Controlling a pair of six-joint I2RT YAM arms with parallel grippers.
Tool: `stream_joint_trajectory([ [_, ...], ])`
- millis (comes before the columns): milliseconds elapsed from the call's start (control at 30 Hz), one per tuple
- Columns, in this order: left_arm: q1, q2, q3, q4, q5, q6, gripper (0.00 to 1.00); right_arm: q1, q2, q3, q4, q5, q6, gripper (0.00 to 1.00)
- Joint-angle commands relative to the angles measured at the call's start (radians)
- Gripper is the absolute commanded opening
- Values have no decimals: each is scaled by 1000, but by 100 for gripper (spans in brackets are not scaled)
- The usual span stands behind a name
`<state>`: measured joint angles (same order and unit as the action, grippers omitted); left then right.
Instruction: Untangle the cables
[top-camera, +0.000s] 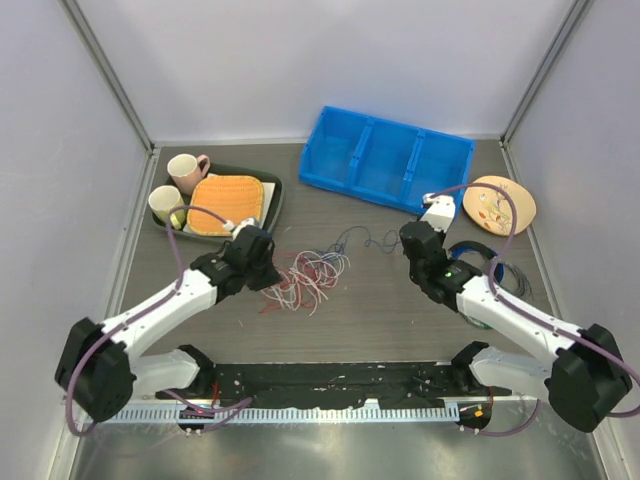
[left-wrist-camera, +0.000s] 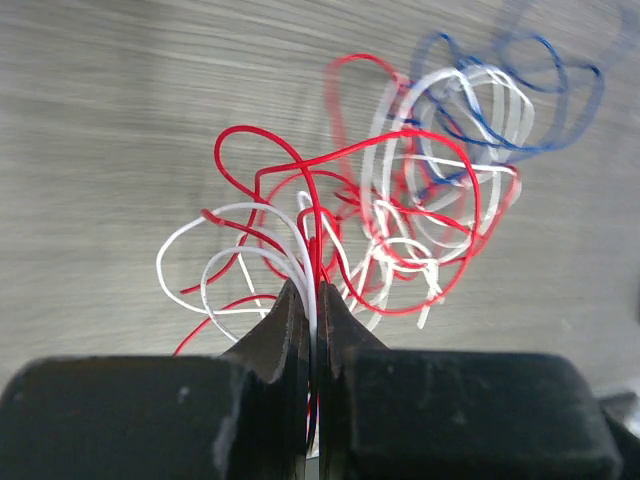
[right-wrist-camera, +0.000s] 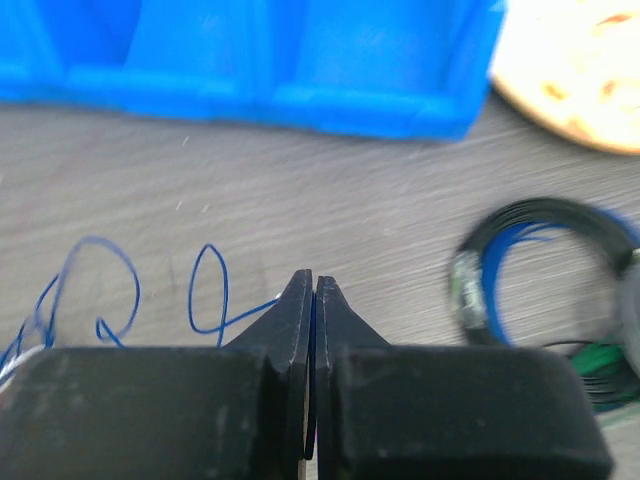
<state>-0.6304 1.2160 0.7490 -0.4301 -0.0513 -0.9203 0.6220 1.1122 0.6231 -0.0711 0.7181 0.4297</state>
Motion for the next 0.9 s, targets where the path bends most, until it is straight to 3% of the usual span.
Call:
stream_joint_trajectory([
  [0,37,-133,38,-353,-413,-146,0,-1,-93,141,-84,302,-60,1],
  [100,92,-235,49,-516,-559,-248,0,-7,-159,252,-96,398,-106,1],
  [300,302,-369,26,-715,-671,-348,5,-41,-247,427,-91,468,-262,1],
  [467,330,-380,29,-733,-697,-381,6,-83,-239,524,0,609,-455,1],
  [700,368,-282,53,-774,-722,-421,3,-188,-198,677,94,580,-644,1],
  [833,368,-297,1,-549,-558,-191,0,-188,-166,701,-62,341,-540,1],
  [867,367,-306,-11,-497,-457,-154,0,-189,-154,716,-79,242,-517,1],
])
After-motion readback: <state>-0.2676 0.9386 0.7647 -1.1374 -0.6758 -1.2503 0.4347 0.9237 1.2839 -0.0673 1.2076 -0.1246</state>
